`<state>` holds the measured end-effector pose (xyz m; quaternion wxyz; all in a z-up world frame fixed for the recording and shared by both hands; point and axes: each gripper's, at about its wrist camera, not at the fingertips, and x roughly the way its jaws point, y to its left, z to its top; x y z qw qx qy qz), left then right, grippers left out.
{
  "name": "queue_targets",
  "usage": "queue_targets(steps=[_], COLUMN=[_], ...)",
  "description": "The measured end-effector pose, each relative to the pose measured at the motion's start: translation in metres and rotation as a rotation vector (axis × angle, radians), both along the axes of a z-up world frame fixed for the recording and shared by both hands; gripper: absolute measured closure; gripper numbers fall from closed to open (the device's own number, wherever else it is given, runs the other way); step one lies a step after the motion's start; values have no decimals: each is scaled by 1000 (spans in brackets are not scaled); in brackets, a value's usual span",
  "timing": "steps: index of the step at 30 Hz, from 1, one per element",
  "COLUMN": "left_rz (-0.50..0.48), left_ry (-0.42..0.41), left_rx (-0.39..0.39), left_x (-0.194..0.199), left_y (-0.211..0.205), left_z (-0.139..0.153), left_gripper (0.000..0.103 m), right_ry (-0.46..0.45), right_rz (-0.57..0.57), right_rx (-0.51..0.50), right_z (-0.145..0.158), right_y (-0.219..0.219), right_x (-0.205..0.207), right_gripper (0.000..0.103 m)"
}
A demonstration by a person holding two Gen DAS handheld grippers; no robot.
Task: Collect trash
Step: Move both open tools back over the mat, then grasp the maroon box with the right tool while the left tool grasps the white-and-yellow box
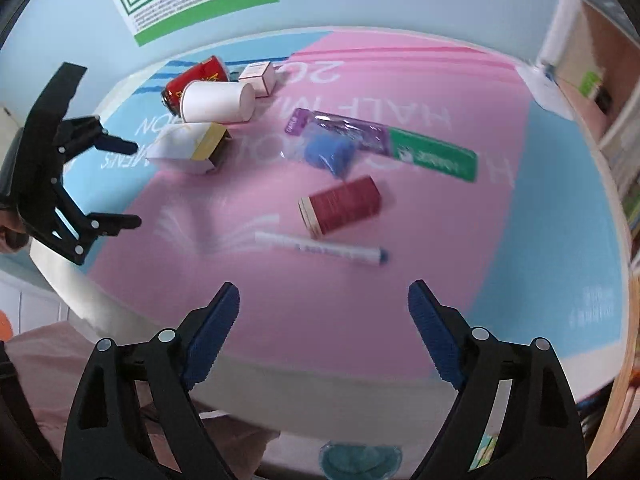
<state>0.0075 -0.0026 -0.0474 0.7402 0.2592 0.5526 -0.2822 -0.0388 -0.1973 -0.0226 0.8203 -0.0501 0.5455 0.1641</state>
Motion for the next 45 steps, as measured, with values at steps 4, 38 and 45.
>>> queue_targets(steps=[4, 38, 45], left_rz=[-11, -139, -180], left_ry=[4, 134, 113], left_rx=[12, 11, 43], left_x=[24, 106, 95], left_y=[20, 22, 6], left_z=[-2, -60, -56], left_gripper=[7, 28, 38], right_ry=[22, 132, 104], right_rz=[39, 215, 167], right_rx=[-25, -178, -173], right_z=[-8, -79, -64], right_y=[17, 35, 19], right_x=[30, 109, 115], right_gripper=[17, 34, 34])
